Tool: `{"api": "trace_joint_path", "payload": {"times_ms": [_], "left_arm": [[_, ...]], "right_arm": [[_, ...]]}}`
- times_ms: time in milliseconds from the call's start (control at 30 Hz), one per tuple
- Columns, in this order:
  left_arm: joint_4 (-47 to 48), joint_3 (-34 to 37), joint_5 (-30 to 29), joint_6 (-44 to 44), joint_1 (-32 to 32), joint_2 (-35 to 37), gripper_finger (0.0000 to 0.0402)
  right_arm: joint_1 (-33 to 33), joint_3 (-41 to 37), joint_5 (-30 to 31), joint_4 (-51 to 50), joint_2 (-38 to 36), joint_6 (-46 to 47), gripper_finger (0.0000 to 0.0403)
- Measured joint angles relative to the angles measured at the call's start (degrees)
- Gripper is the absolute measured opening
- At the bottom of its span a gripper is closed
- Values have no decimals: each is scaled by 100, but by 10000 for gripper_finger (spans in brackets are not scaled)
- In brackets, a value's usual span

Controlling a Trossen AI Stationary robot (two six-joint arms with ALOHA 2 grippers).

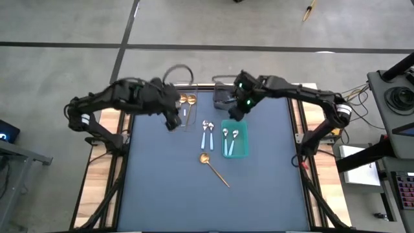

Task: Sort silverware by color (type)
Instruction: Put the gold spoon into the transparent bin

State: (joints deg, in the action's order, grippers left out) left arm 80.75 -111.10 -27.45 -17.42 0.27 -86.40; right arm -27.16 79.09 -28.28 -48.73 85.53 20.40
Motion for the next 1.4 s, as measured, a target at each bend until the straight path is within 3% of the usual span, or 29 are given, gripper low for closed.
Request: {"api": "trace_joint_path", "payload": {"times_ms": [200, 433, 767, 1067, 1400], "left_arm": [[-355, 831, 3, -19, -770, 231, 165], [-946, 1771, 12, -69, -1621, 978, 165], [-2933, 3472, 3, -754, -1985, 2188, 165], [-4178, 4764, 8, -1697, -2100, 2522, 165], [-4272, 5061, 3, -3233, -2135, 2259, 165]], "right_arm": [[1278, 0, 721, 0, -34, 1338, 63], [2521, 0, 1393, 13, -34, 2775, 63], [3610, 0, 2053, 7, 85, 4151, 63], [4192, -11, 2255, -45, 639, 4189, 63], [4658, -313, 2740, -7, 1525, 3139, 63]]}}
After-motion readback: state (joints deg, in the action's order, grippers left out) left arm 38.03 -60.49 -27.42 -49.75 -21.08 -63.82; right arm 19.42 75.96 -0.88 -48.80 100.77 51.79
